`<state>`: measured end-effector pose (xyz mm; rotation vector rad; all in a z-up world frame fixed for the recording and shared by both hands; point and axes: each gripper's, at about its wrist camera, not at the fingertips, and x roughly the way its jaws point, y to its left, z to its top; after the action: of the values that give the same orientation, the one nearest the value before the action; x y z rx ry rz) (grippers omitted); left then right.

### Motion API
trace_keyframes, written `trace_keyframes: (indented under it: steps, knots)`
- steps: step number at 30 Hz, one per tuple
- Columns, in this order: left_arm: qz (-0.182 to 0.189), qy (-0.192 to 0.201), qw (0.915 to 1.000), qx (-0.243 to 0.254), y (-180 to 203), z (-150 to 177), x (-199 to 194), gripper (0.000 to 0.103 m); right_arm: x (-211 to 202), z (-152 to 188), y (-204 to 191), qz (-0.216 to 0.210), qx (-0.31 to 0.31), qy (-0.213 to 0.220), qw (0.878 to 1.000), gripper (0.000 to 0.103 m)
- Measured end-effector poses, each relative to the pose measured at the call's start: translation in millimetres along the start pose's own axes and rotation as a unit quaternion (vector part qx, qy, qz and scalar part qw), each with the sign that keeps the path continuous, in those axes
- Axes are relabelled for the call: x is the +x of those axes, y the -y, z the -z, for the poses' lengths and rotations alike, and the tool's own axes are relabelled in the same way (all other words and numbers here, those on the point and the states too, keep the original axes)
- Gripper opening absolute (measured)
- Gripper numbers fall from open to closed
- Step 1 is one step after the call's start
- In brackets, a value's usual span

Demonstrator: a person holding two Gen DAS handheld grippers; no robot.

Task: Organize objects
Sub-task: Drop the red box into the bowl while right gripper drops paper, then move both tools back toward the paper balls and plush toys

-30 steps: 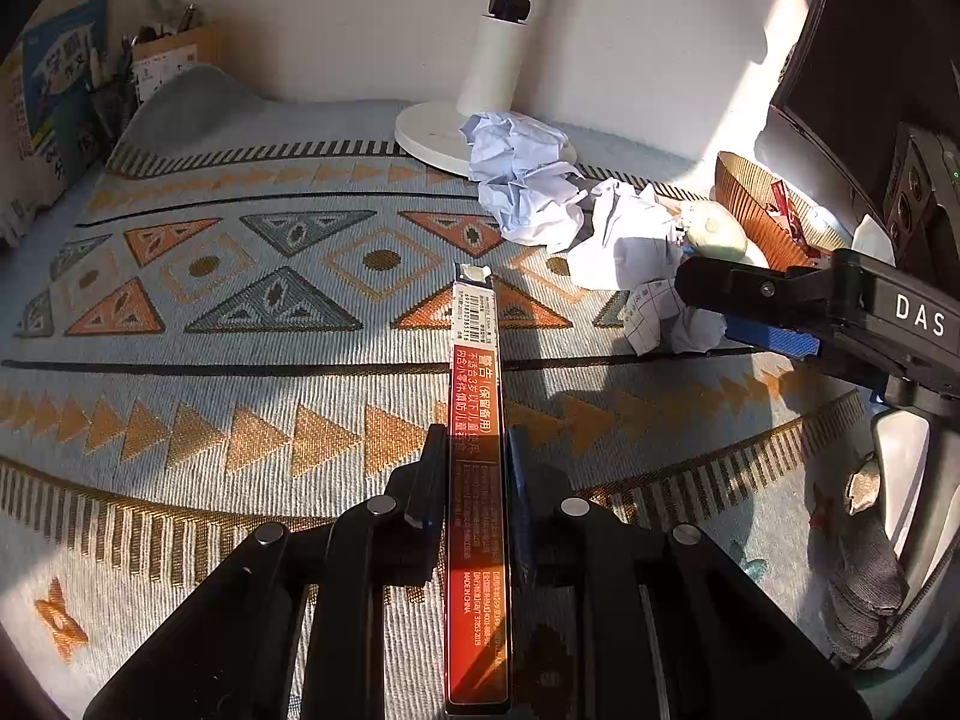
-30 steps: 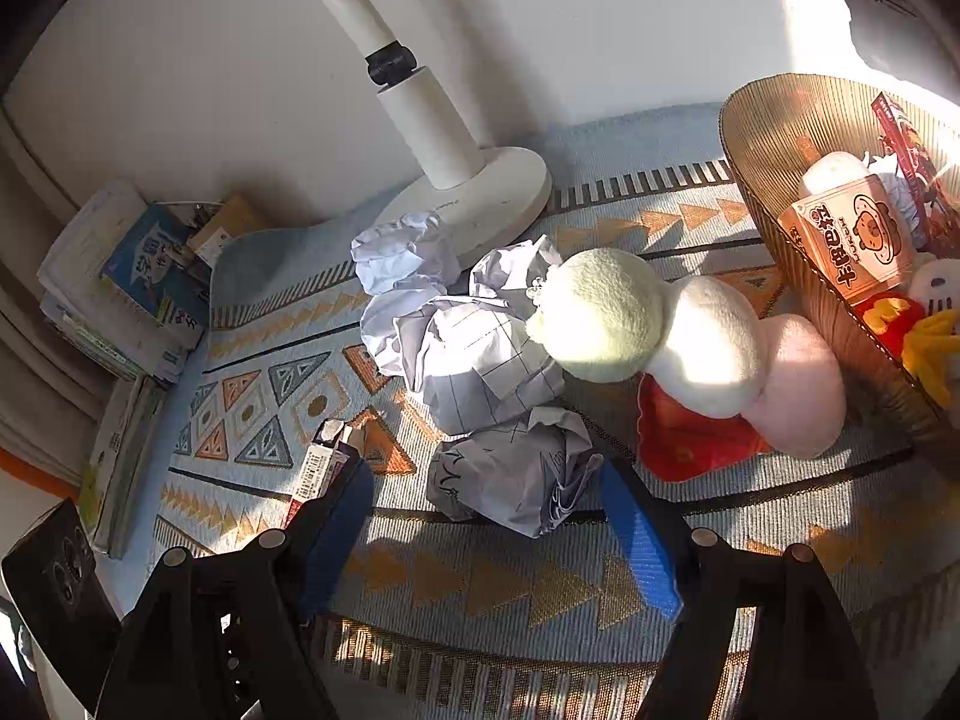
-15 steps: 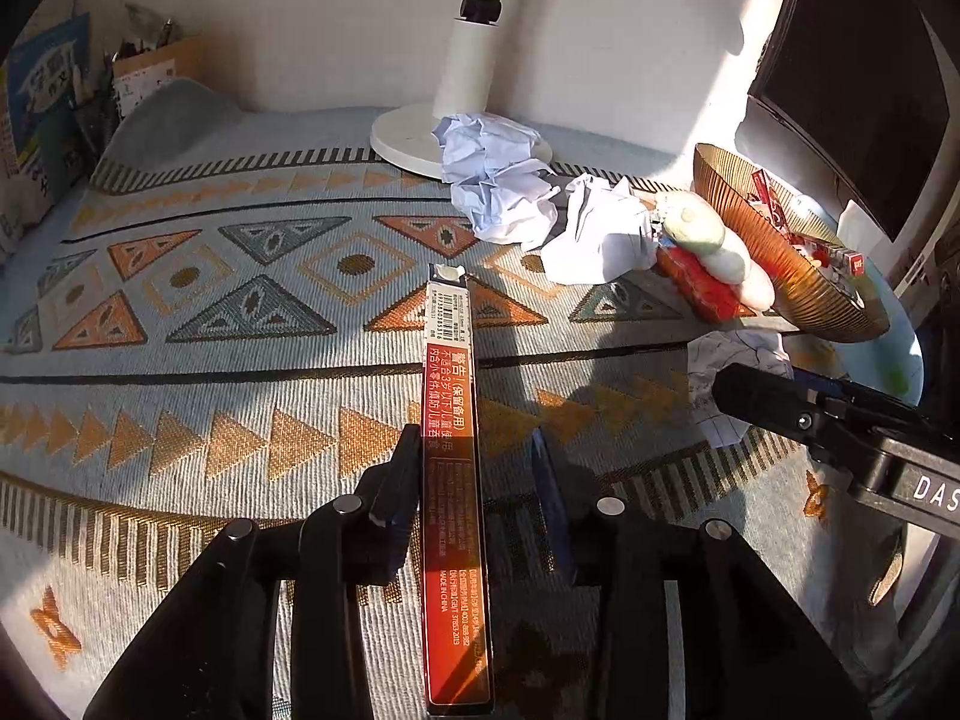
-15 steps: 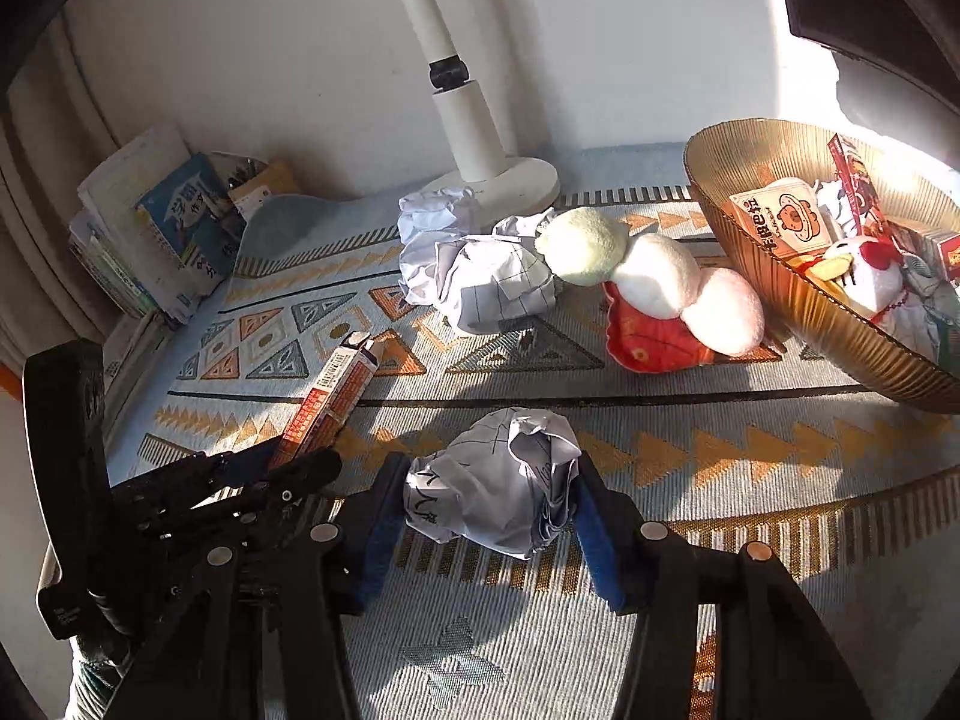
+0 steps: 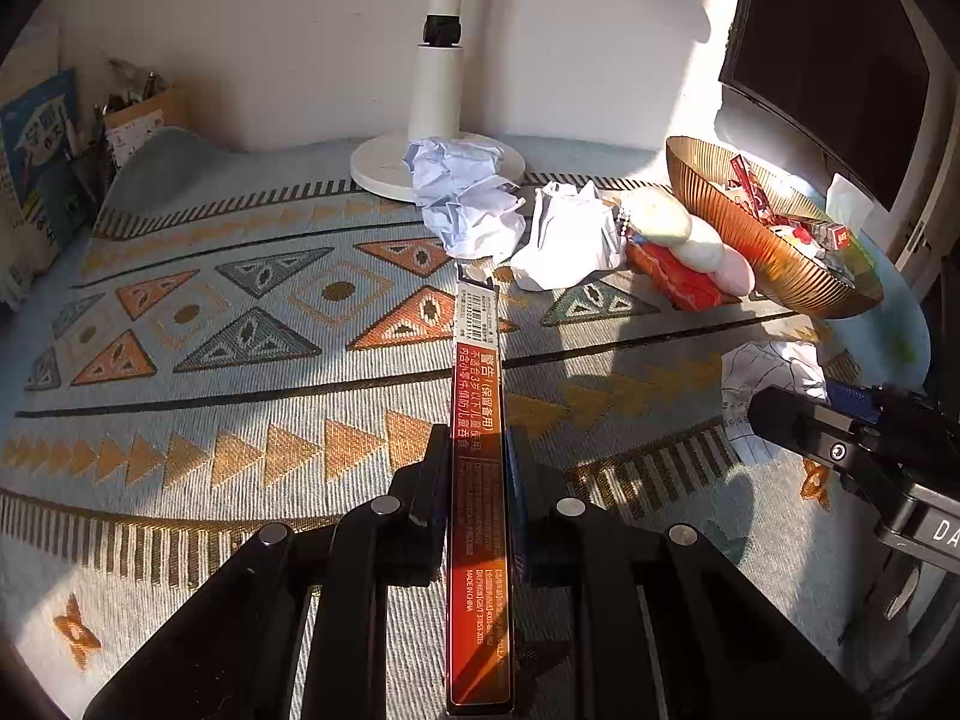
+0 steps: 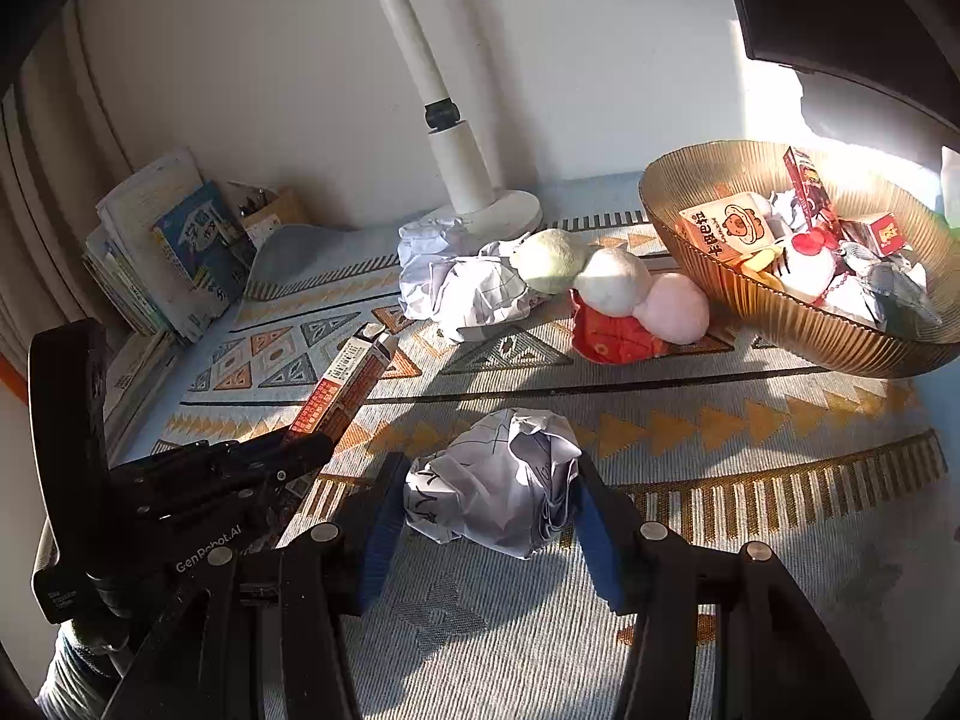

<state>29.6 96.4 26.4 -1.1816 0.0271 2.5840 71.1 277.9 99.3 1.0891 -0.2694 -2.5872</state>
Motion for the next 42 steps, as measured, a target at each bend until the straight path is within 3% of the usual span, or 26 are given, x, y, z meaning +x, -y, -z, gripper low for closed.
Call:
trace_keyframes:
  steps: [5,7,10,13,15,17,23,26,27,28,29,32,36,38,40,42]
  knots:
    - [0.053,0.047,0.9969,0.034,48,-26,-40,0.014,-76,-26,11,0.044,-0.003,0.081,0.996,0.052]
    - [0.074,0.066,0.9937,0.051,74,-45,-53,0.014,-119,-43,22,0.073,0.011,0.135,0.988,0.052]
    - [0.119,0.086,0.9869,0.067,112,-81,-68,0.014,-180,-77,40,0.082,0.032,0.208,0.974,0.052]
    - [0.164,0.121,0.9768,0.066,143,-123,-81,0.014,-207,-112,59,0.117,0.045,0.240,0.963,0.052]
    - [0.194,0.134,0.9698,0.065,160,-151,-79,0.014,-204,-128,78,0.138,0.067,0.239,0.959,0.052]
    - [0.202,0.136,0.9680,0.061,175,-171,-66,0.014,-189,-139,96,0.141,0.096,0.222,0.960,0.052]
    - [0.206,0.102,0.9717,0.052,202,-197,5,0.014,-124,-158,140,0.167,0.138,0.167,0.962,0.052]
    - [0.218,0.096,0.9711,0.015,198,-206,35,0.015,-105,-163,161,0.209,0.170,0.157,0.950,0.053]
    - [0.221,0.089,0.9712,0.006,198,-208,45,0.020,-101,-162,168,0.224,0.180,0.154,0.945,0.054]
    - [0.223,0.083,0.9713,0.002,198,-209,53,0.026,-96,-163,174,0.229,0.185,0.144,0.945,0.063]
    - [0.225,0.079,0.9712,-0.001,197,-210,60,0.036,-88,-164,179,0.226,0.183,0.127,0.949,0.080]
    - [0.237,0.049,0.9701,-0.010,193,-208,72,0.048,-79,-156,175,0.236,0.171,0.097,0.952,0.084]
    - [0.244,0.051,0.9683,-0.015,175,-194,55,0.048,-102,-137,149,0.225,0.151,0.114,0.956,0.084]
    - [0.241,0.060,0.9687,-0.008,165,-183,35,0.048,-119,-126,132,0.237,0.147,0.133,0.951,0.086]
    - [0.243,0.068,0.9677,-0.003,151,-165,10,0.048,-138,-112,115,0.242,0.150,0.159,0.945,0.093]
    - [0.241,0.078,0.9675,-0.001,131,-138,-16,0.056,-151,-96,97,0.225,0.156,0.177,0.945,0.101]
